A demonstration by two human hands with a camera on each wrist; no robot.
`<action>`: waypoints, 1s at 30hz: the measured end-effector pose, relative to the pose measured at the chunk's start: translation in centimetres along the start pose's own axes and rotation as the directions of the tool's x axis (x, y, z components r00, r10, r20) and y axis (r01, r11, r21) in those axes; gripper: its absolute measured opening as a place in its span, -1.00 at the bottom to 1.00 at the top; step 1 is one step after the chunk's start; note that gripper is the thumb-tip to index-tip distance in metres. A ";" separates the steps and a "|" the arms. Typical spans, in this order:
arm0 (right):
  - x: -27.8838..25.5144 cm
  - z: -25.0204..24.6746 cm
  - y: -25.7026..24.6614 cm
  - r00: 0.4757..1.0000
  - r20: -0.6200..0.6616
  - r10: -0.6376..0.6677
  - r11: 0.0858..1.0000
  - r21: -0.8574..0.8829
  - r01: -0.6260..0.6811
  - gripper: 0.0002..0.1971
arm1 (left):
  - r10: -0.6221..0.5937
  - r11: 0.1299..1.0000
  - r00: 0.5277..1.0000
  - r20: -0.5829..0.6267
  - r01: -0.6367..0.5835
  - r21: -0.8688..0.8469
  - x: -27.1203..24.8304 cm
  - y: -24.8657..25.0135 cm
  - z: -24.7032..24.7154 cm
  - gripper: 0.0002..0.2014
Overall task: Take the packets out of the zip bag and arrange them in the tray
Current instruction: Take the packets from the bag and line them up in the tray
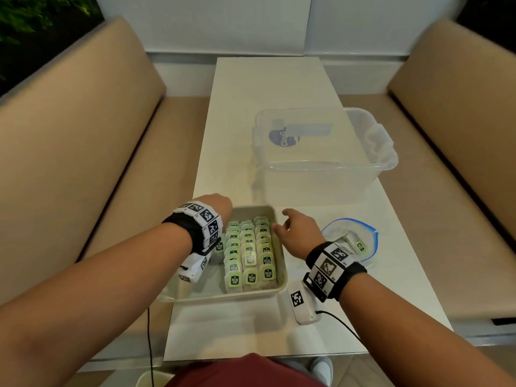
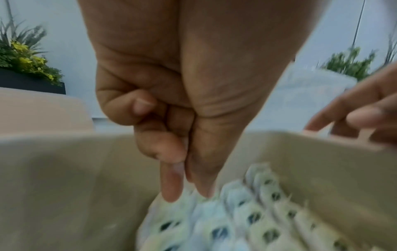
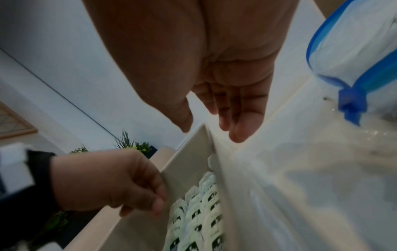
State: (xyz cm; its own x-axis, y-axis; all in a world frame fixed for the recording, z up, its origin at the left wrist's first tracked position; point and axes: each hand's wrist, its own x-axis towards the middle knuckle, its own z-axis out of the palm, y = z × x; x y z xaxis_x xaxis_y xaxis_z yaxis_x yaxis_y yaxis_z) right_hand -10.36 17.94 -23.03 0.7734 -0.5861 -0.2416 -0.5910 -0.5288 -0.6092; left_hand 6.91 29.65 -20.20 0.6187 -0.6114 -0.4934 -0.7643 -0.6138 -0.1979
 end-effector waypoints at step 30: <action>3.0 -10.3 20.0 0.996 0.076 -0.042 0.980 0.197 0.026 -0.94 | -0.112 0.564 0.976 -0.185 -0.091 -0.821 1.6 25.3 1.1 -0.79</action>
State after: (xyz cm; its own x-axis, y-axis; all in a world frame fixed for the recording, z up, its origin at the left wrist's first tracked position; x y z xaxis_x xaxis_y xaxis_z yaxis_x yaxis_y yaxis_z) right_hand -22.26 -0.73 -28.16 0.8127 -0.5148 -0.2728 -0.5138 -0.4126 -0.7522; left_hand -11.63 13.68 -26.96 0.7235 -0.6206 -0.3024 -0.3381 -0.7004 0.6286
